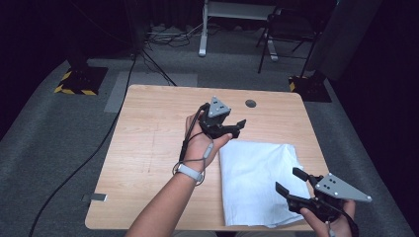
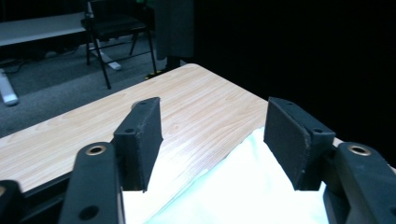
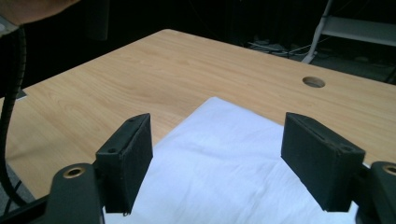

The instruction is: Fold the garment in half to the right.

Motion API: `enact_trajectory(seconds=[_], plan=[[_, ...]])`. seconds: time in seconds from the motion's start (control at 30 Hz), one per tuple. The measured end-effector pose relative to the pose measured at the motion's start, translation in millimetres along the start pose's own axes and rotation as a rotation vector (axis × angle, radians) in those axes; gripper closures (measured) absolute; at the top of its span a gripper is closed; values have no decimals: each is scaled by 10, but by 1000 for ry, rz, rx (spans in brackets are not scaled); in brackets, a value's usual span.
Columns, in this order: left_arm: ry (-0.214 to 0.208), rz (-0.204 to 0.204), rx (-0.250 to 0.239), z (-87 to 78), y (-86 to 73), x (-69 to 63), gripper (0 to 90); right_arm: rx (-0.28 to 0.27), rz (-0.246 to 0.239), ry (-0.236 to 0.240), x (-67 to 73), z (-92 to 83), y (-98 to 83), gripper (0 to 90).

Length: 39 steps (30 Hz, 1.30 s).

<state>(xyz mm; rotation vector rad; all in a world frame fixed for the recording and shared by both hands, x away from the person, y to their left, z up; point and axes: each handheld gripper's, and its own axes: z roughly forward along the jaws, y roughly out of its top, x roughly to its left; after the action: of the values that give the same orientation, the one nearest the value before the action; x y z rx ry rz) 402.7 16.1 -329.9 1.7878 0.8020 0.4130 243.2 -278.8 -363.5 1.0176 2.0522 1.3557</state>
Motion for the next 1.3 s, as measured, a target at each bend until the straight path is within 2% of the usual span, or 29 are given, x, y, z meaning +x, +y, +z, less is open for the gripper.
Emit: enact_trajectory(seconds=[0.1,0.2,0.33,0.5,0.7,0.9,1.1,1.3], plan=[[11,-4,-1,-82,-57,-16,346,17,-15,18,21,52,-45,246],[4,14,8,-148,-157,-97,333,32,-30,26,20,94,-109,234],[-5,27,21,-201,-297,-233,325,48,-33,31,-53,104,-189,229],[-2,33,7,-246,-474,-420,309,52,-36,49,-147,77,-247,228],[-47,53,51,-200,-772,-661,297,86,-46,51,-227,118,-346,222],[-65,43,60,-208,-965,-746,290,79,-44,57,-297,103,-380,218],[-69,74,67,-244,-1125,-843,287,105,-75,68,-392,155,-476,217],[-121,87,109,-135,-1418,-965,289,160,-56,63,-492,241,-682,216]])
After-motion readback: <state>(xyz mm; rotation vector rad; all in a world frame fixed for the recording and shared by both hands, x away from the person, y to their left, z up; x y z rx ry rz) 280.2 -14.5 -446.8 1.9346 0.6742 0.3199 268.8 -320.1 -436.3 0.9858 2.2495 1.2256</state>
